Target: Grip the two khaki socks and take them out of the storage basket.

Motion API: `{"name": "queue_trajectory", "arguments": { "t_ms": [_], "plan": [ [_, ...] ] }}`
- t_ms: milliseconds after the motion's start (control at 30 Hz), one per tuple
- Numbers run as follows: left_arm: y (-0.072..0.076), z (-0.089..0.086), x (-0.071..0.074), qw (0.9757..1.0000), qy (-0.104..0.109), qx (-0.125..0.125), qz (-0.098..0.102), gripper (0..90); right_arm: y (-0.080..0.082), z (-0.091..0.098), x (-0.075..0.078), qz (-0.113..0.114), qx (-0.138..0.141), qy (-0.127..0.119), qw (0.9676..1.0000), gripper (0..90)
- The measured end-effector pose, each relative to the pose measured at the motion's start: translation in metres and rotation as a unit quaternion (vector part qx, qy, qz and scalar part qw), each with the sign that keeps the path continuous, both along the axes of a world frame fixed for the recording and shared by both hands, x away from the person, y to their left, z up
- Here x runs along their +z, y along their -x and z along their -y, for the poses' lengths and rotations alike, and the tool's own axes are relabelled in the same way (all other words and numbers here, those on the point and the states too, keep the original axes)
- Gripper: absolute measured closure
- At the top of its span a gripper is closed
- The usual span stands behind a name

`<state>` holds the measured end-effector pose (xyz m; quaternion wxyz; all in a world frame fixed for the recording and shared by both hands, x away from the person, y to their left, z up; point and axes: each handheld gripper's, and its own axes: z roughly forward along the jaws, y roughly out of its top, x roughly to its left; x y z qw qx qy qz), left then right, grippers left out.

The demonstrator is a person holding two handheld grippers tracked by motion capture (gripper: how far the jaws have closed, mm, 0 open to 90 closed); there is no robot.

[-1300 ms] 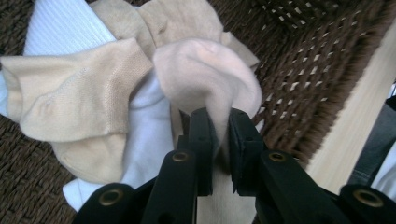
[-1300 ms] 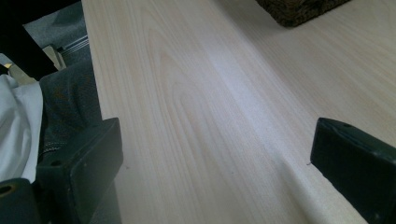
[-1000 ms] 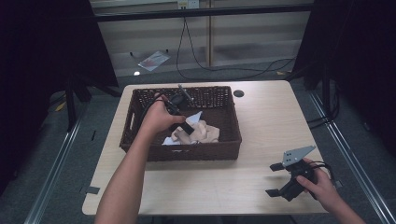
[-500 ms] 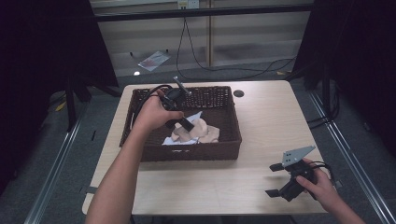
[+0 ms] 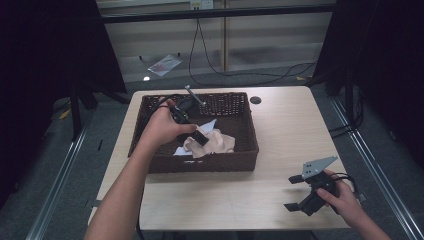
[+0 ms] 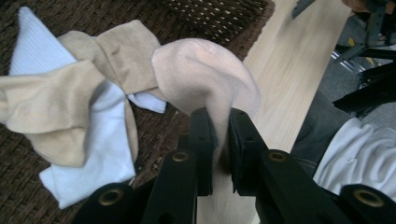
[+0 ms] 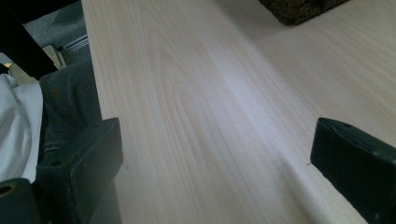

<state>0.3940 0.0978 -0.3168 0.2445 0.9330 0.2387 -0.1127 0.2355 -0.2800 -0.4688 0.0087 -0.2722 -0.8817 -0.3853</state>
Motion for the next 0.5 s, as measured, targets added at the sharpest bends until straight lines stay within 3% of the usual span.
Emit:
{"name": "queue_trajectory", "arguments": {
  "t_ms": [300,500],
  "plan": [
    [0.016,0.005,-0.003,0.9997,-0.014,-0.015,0.014,81.0,0.000,0.000,0.000,-0.002,-0.001,0.000,1.0000,2.4],
    [0.024,0.007,-0.010,0.9996,-0.012,-0.023,0.013,81.0,0.000,0.000,0.000,-0.002,0.000,0.001,1.0000,2.4]
  ]
}}
